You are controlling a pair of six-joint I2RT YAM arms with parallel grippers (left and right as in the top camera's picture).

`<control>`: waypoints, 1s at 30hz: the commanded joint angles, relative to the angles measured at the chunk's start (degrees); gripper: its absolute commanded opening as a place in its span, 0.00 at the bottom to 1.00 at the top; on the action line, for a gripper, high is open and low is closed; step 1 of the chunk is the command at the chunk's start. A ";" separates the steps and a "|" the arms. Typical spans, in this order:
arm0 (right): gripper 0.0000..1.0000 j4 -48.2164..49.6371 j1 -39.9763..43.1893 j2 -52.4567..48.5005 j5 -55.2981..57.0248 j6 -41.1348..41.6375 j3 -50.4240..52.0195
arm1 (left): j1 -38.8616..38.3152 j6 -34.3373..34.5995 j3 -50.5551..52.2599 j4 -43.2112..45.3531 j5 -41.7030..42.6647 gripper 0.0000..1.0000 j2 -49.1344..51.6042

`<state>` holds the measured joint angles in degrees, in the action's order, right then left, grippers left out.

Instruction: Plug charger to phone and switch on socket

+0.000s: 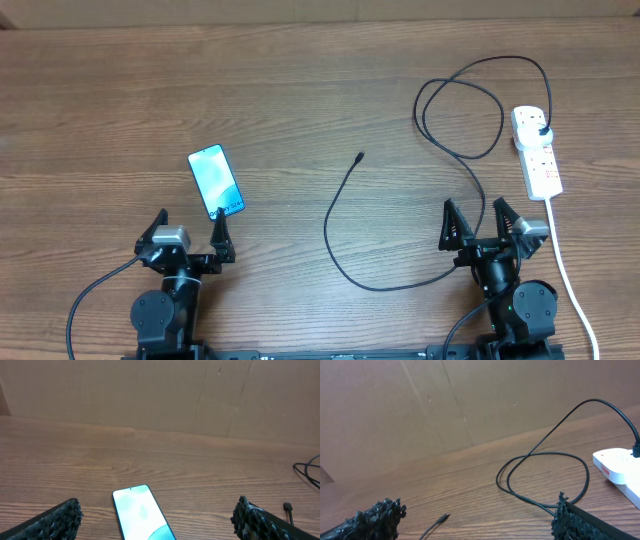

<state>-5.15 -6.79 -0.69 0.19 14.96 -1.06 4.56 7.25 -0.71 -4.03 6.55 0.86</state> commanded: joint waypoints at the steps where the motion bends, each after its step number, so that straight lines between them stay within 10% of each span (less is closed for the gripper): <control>1: 1.00 0.37 0.15 0.39 -0.24 0.02 0.59 | 0.31 -0.81 0.44 0.02 -0.98 1.00 -0.39; 17: 1.00 0.37 0.15 0.39 -0.24 0.02 0.59 | 0.31 -1.05 -1.73 3.54 0.90 1.00 1.75; 30: 1.00 0.37 0.15 0.39 -0.24 0.02 0.59 | 0.31 -1.51 -19.74 -1.25 4.17 1.00 23.26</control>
<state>-5.15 -6.79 -0.69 0.16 14.98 -1.06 4.56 6.92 -14.59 -4.34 8.01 18.50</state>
